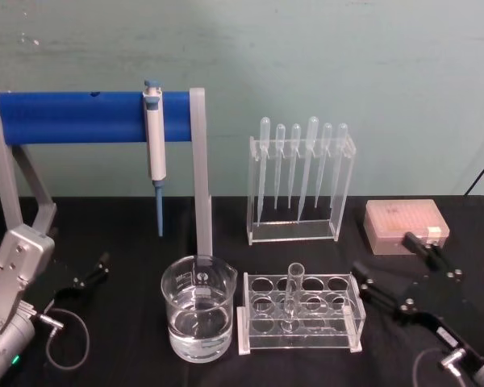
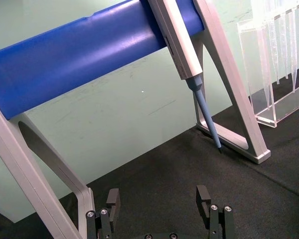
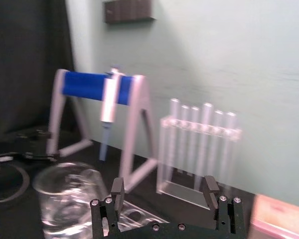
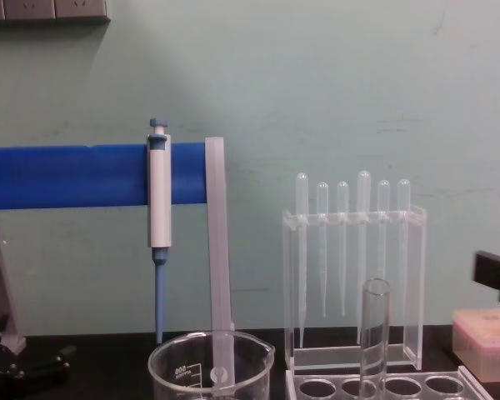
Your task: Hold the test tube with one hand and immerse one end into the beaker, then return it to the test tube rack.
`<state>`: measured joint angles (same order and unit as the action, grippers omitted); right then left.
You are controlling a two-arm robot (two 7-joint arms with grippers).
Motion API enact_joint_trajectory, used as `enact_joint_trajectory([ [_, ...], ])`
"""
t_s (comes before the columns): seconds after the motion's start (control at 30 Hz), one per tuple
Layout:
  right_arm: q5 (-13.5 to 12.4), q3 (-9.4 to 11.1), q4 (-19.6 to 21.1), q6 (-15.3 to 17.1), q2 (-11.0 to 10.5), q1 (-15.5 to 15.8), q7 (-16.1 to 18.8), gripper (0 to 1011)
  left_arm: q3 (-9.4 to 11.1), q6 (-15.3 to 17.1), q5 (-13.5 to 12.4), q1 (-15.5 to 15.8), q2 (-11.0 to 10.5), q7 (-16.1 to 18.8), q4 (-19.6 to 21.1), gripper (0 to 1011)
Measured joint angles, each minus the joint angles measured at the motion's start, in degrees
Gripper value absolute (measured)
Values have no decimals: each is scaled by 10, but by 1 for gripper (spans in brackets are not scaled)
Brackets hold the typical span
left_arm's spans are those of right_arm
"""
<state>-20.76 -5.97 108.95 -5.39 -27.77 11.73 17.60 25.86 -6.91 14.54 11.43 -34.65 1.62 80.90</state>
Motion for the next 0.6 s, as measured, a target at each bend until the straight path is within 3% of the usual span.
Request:
enact_joint_trajectory([
  [0.2, 10, 17, -36, 3, 14, -8, -17, 1004, 0, 0, 0, 0, 0, 0, 0, 1000],
  [0.6, 65, 12, -112, 31, 56, -50, -67, 1004, 0, 0, 0, 0, 0, 0, 0, 1000],
])
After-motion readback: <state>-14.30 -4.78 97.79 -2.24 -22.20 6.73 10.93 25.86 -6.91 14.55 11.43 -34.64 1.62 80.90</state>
